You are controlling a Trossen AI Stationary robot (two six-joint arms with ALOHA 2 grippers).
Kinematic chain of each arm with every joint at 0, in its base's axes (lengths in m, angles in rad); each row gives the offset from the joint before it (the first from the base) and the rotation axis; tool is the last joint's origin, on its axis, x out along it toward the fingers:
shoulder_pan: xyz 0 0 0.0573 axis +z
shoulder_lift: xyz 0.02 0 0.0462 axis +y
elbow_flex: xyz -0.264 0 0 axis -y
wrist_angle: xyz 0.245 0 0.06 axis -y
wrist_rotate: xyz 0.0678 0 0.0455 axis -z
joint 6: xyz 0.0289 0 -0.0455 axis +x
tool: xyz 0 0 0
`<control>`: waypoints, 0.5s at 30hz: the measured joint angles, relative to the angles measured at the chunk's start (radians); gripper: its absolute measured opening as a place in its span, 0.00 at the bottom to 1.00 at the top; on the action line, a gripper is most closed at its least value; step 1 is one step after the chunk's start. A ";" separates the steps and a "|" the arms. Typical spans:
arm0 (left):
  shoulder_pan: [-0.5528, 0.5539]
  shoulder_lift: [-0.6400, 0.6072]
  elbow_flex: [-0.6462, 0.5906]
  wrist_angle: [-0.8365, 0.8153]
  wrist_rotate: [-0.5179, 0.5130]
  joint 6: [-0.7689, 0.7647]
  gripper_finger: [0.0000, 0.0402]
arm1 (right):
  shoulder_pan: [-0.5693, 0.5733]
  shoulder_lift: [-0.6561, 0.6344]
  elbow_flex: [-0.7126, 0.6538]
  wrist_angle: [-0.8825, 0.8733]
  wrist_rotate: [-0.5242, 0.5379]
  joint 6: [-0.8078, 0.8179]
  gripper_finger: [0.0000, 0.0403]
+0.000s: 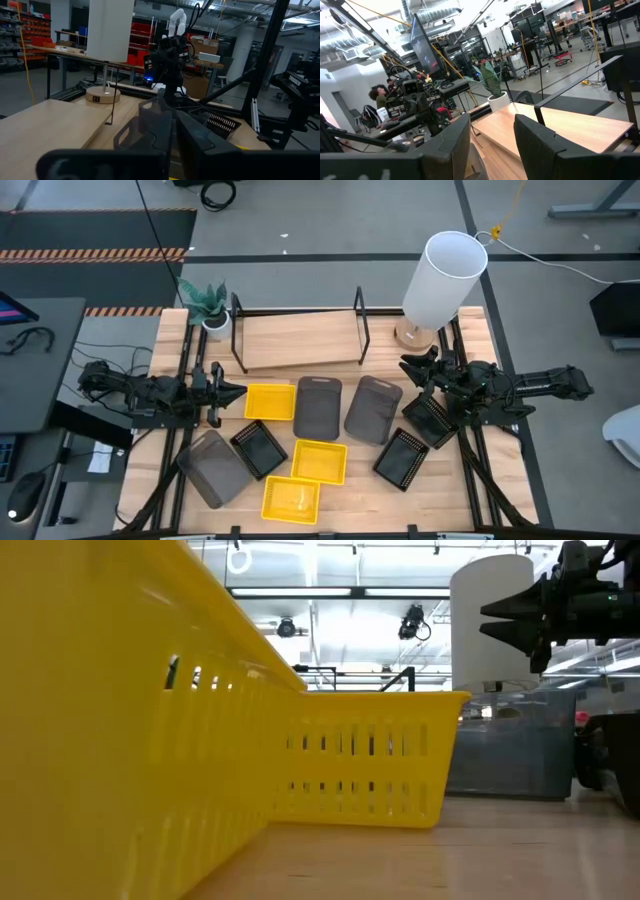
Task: Stack baskets on shelf by color
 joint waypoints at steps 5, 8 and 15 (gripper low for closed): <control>0.000 0.000 0.000 0.000 0.000 0.000 0.08 | 0.000 0.000 0.000 0.000 0.000 0.000 0.39; 0.000 0.000 0.000 0.000 0.000 0.000 0.09 | 0.000 0.000 0.000 0.000 0.000 0.000 0.39; 0.000 0.000 0.000 0.000 0.000 0.000 0.07 | 0.000 0.000 0.000 0.000 0.000 0.000 0.39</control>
